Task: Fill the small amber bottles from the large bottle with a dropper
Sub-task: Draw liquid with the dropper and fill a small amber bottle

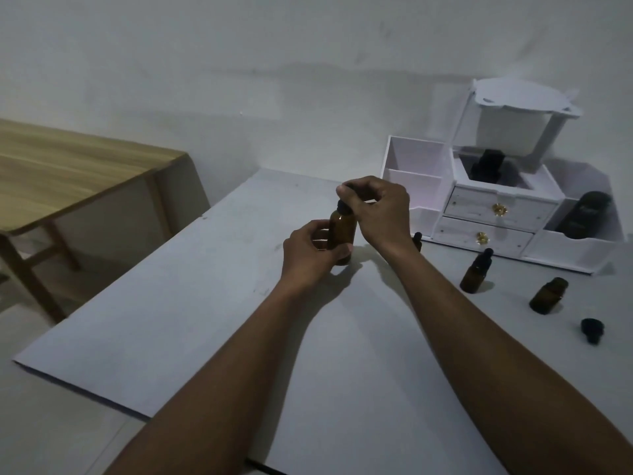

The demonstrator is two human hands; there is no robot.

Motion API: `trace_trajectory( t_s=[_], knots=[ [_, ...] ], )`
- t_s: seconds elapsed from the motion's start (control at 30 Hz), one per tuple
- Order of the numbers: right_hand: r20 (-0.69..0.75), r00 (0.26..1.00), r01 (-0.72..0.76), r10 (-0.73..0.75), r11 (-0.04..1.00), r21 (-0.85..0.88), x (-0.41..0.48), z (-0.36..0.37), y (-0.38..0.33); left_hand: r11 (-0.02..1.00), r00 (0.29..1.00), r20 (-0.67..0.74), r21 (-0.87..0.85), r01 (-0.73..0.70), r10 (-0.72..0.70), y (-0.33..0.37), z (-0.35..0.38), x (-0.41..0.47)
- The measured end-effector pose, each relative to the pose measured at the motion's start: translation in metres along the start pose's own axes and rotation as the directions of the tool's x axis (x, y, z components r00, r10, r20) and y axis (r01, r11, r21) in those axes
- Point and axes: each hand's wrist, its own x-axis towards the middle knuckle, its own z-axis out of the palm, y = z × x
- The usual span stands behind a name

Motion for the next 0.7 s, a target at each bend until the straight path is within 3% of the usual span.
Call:
trace_trajectory(
  t_s=[0.7],
  knots=[
    [0.012,1.0,0.013,-0.013,1.0,-0.02,0.0024,-0.0046,-0.0092,1.0,1.0,0.011,0.004,-0.011,0.011,0.0028,-0.0007,0.0006]
  ],
)
